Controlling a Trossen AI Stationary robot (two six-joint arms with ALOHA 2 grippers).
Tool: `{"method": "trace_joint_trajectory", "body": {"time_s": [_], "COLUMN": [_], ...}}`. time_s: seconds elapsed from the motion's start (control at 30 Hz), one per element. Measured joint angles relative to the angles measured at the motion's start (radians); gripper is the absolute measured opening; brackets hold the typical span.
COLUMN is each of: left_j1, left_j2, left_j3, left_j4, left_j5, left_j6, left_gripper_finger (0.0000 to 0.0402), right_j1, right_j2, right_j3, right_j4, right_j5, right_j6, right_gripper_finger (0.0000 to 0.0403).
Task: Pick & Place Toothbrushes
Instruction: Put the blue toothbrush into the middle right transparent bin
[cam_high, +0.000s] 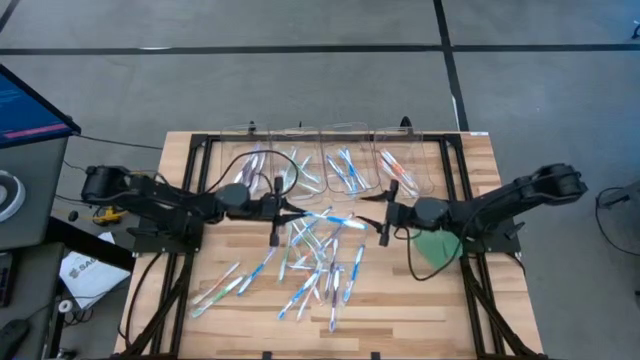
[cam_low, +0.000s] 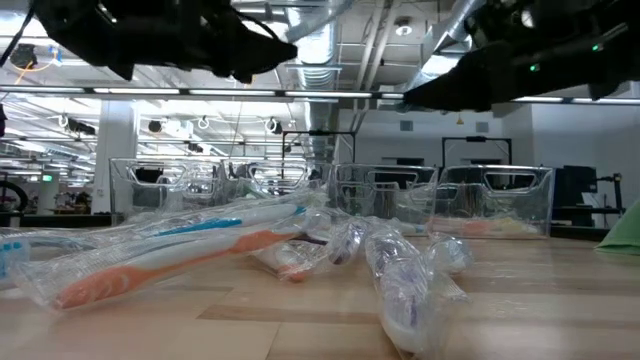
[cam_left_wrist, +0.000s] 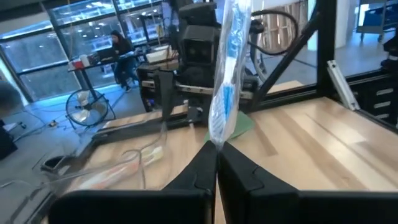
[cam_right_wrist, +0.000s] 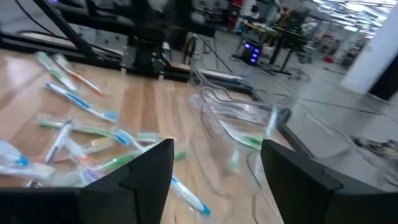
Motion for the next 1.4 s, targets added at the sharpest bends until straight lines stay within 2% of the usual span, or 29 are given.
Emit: {"method": "trace_joint_trajectory", "body": {"time_s": [0.1,0.27,0.63,0.8,0.93,1.27,1.4], "left_j1": [0.033,0.075,0.134,0.138,0.137,0.137,0.153], "left_j2": [0.023,0.062,0.125,0.119,0.119,0.119,0.119], "left_j3": [0.000,0.000,0.001,0.001,0.001,0.001,0.001], "left_j4": [0.050,0.114,0.156,0.163,0.163,0.163,0.164], "left_j5": [0.041,0.100,0.101,0.100,0.122,0.134,0.135], "left_j6": [0.000,-0.003,-0.010,-0.004,-0.005,-0.022,-0.022], "left_gripper_finger": [0.0001,0.0001,0.0001,0.0001,0.0001,0.0001,0.0001], "right_j1": [-0.038,-0.064,-0.078,-0.065,-0.066,-0.067,-0.068], "right_j2": [0.046,0.100,0.187,0.200,0.200,0.200,0.200], "right_j3": [0.011,0.054,0.188,0.222,0.241,0.278,0.292], "right_j4": [0.068,0.142,0.152,0.152,0.153,0.151,0.152], "right_j5": [-0.067,-0.071,-0.096,-0.119,-0.199,-0.233,-0.277], "right_j6": [0.003,-0.056,-0.179,-0.186,-0.187,-0.234,-0.239], "right_gripper_finger": [0.0229,0.0218,0.0203,0.0195,0.0187,0.0168,0.0164]}}
